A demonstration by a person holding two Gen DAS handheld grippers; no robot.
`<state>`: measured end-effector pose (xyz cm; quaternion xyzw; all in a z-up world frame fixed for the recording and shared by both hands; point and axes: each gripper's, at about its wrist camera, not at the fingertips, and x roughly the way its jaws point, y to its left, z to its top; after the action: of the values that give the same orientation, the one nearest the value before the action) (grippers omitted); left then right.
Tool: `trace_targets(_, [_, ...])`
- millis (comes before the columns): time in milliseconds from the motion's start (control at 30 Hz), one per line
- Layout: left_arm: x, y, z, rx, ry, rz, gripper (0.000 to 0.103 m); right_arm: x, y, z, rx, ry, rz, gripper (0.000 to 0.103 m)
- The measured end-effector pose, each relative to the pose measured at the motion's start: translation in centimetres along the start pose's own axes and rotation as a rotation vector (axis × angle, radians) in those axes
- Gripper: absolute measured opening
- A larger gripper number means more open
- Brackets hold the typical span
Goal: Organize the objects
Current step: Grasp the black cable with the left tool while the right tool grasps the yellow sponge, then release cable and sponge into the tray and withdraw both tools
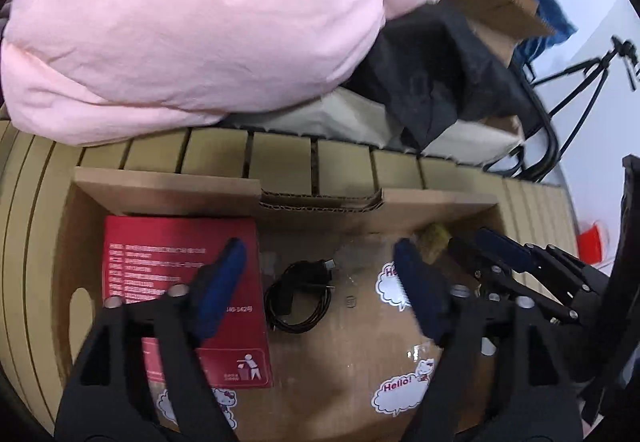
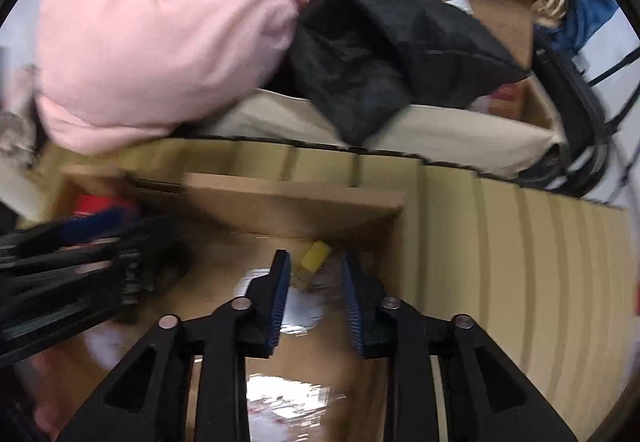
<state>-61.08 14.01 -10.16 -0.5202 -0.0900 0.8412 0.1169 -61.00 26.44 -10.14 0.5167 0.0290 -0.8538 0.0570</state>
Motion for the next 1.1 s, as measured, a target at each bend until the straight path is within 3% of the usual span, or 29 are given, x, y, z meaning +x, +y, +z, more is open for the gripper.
trace_targets(100, [-2.8, 0.7, 0.0, 0.005, -0.046, 0.017, 0.077, -2.2, -0.3, -0.2, -0.001, -0.05, -0.011, 0.045])
trace_targets(167, [-5.0, 1.0, -0.3, 0.01, -0.071, 0.026, 0.077, -4.1, -0.4, -0.6, 0.0, -0.083, -0.006, 0.067])
trace_targets(200, [-6.9, 1.2, -0.7, 0.012, -0.096, 0.032, 0.079, -5.4, -0.5, -1.0, -0.004, -0.103, -0.002, 0.068])
trace_targets(267, [-10.5, 1.5, -1.9, 0.019, -0.136, 0.041, 0.089, -8.7, -0.6, -2.4, -0.008, -0.153, 0.002, 0.068])
trace_targets(333, [-14.5, 1.8, -4.0, 0.029, -0.174, 0.004, 0.096, -11.6, -1.0, -4.0, 0.01, -0.183, 0.023, 0.069])
trace_targets(433, [-19.7, 1.9, -7.7, 0.028, -0.2, 0.013, 0.096, -16.7, -1.2, -7.3, -0.003, -0.24, 0.076, 0.069])
trace_targets(567, [-26.2, 1.3, -13.7, 0.081, -0.274, 0.07, 0.097, -21.6, -0.3, -11.9, -0.1, -0.276, -0.028, 0.07])
trace_targets(700, [-32.6, 1.0, -21.4, 0.136, -0.344, 0.024, 0.103, -27.5, 1.2, -17.9, -0.164, -0.317, 0.029, 0.07])
trace_targets(867, [-36.5, 1.1, -27.8, 0.229, -0.356, 0.072, 0.103, -33.4, 3.9, -25.1, -0.24, -0.36, 0.081, 0.071])
trace_targets(967, [-38.2, 1.9, -31.6, 0.227, -0.379, 0.105, 0.103, -36.7, 4.9, -29.3, -0.223, -0.428, 0.02, 0.071])
trace_targets(1100, [-38.9, 4.0, -36.4, 0.206, -0.359, 0.062, 0.103, -39.2, 6.2, -35.2, -0.179, -0.464, -0.013, 0.071])
